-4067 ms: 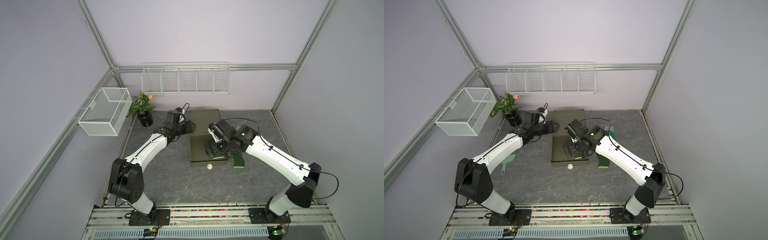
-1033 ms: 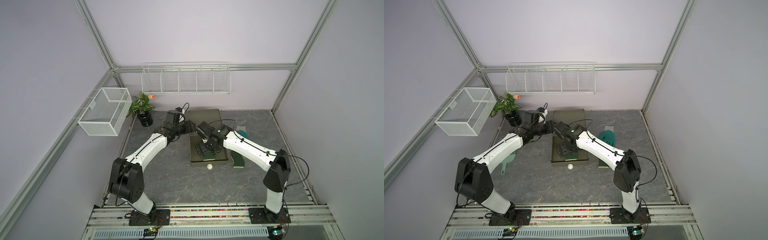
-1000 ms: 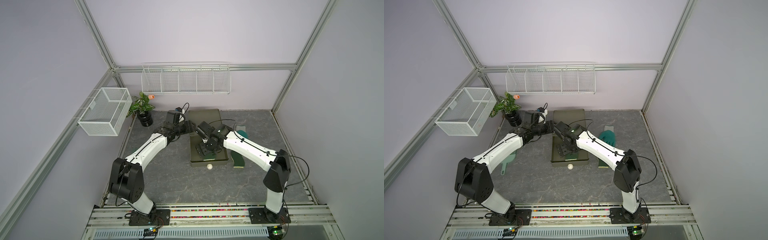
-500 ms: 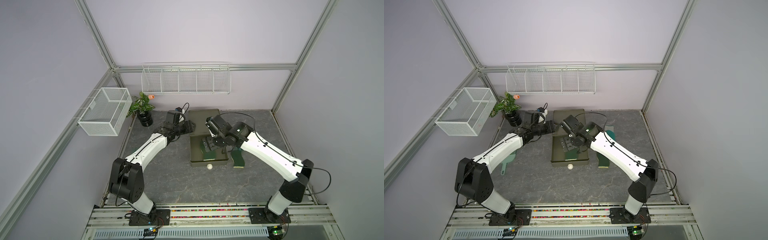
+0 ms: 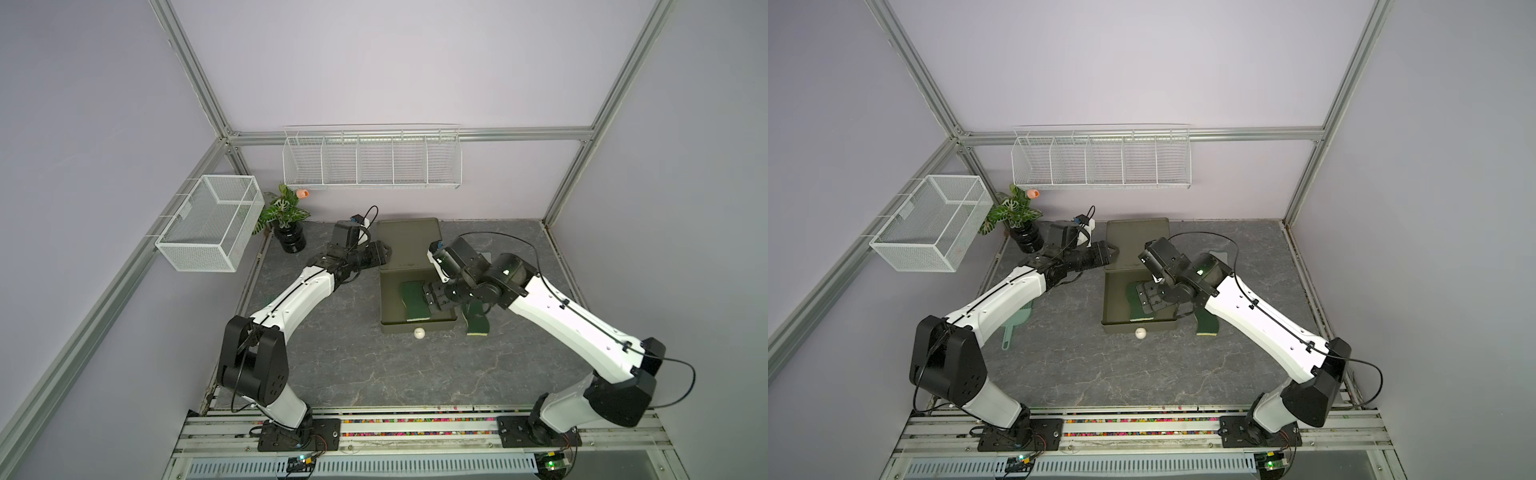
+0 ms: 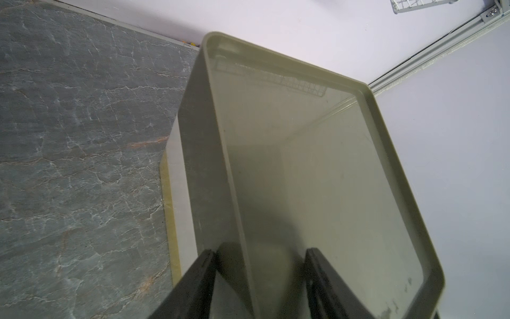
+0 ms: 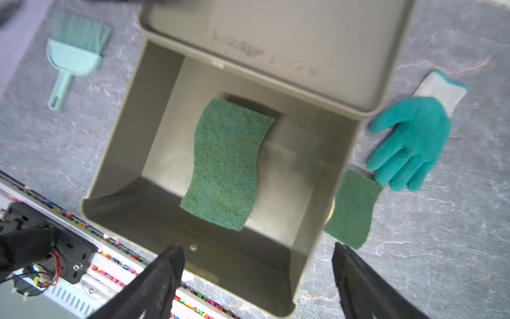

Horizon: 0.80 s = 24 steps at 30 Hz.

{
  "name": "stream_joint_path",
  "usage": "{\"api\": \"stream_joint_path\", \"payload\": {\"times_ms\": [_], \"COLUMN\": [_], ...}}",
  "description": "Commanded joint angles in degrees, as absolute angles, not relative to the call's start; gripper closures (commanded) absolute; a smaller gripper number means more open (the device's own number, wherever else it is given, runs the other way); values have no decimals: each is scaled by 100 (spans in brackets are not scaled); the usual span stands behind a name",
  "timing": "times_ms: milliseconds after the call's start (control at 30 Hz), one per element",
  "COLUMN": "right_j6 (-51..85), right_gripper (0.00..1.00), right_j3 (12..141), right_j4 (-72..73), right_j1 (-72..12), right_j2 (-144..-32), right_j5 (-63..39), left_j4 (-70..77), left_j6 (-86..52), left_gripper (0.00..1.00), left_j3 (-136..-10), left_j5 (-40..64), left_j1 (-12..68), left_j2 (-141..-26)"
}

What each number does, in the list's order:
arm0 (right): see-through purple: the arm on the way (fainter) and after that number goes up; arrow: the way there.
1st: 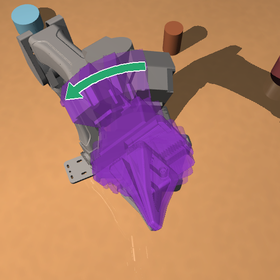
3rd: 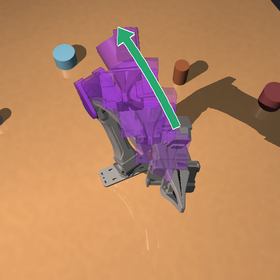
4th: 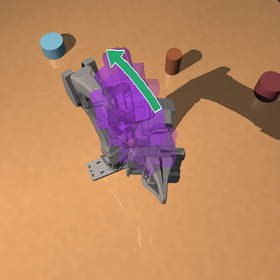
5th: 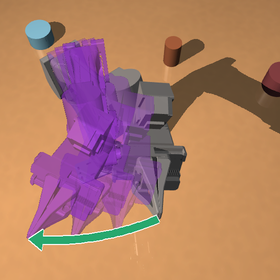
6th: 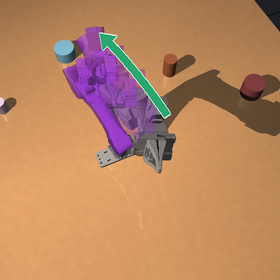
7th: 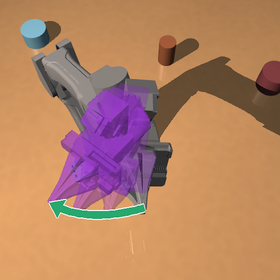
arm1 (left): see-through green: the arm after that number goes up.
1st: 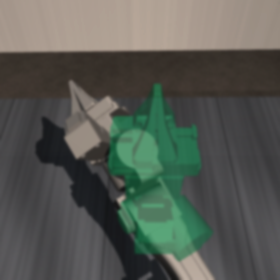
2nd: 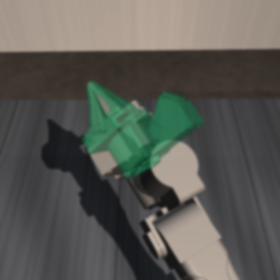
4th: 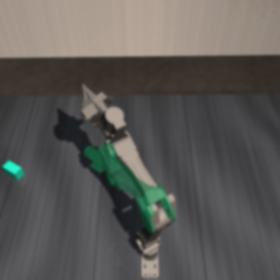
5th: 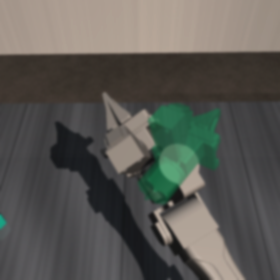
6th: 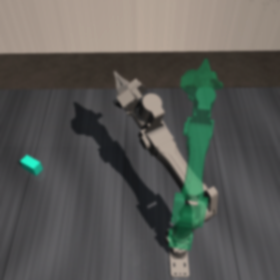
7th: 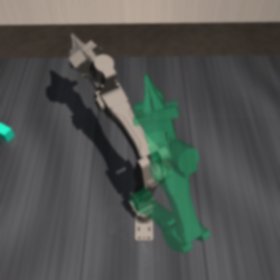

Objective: Take the sponge out of the drawer
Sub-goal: Pick up the sponge from the drawer.

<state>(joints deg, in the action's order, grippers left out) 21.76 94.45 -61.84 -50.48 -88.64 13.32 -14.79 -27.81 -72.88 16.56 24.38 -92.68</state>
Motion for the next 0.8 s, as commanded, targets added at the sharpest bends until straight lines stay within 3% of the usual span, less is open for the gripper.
{"api": "stream_joint_path", "payload": {"times_ms": [0, 300, 367, 433, 500, 633, 733, 767], "right_j6": [2092, 2100, 2101, 2133, 2153, 2153, 2128, 2127], "right_gripper": [11, 11, 5, 30, 42, 38, 5, 2], "right_j3": [9621, 9896, 9931, 9956, 9966, 10018, 10090, 10139], "right_j4": [-6202, -6150, -6139, -6122, -6108, -6129, -6152, -6184], "right_j1": [-5150, -5168, -5168, -5172, -5170, -5168, -5168, -5168], "right_j2": [-9297, -9942, -10007, -10046, -10063, -10085, -10157, -10206], "right_j5": [1179, 1125, 1081, 1097, 1120, 1169, 1116, 1108], "left_j4": [-1775, -1775, -1760, -1758, -1761, -1774, -1762, -1762], "left_j6": [-2723, -2714, -2716, -2716, -2721, -2702, -2707, -2709], "left_gripper": [44, 45, 44, 44, 44, 44, 44, 44], "left_j3": [-7348, -7348, -7356, -7356, -7356, -7356, -7365, -7365], "left_j5": [1820, 1833, 1829, 1831, 1829, 1834, 1841, 1846], "left_j1": [2498, 2504, 2505, 2503, 2504, 2505, 2505, 2505], "left_j2": [-9497, -9542, -9556, -9555, -9558, -9563, -9575, -9572]}}
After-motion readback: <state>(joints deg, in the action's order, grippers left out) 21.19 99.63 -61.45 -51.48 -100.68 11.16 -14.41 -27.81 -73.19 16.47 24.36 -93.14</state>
